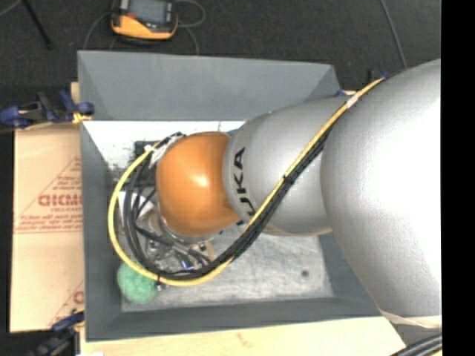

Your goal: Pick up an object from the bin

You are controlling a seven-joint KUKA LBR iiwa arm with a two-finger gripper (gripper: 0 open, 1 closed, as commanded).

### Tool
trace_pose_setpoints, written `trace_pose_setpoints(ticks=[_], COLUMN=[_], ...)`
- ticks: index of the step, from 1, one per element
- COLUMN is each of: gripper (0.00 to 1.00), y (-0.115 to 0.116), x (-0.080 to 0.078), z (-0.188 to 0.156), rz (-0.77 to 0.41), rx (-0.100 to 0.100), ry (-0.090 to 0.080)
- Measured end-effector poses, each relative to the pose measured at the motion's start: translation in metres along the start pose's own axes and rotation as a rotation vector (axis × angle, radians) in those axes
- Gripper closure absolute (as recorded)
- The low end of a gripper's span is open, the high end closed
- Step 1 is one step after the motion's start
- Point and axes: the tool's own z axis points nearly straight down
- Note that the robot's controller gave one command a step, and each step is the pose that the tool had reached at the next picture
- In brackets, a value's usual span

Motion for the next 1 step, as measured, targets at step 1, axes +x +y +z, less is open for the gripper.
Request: trace_pose_setpoints(ticks=[1], gripper=[1.0], y=[0.0027], x=[0.0077], z=[0.0041], rz=[0.016], rx=[-0.001], ry=[0.003])
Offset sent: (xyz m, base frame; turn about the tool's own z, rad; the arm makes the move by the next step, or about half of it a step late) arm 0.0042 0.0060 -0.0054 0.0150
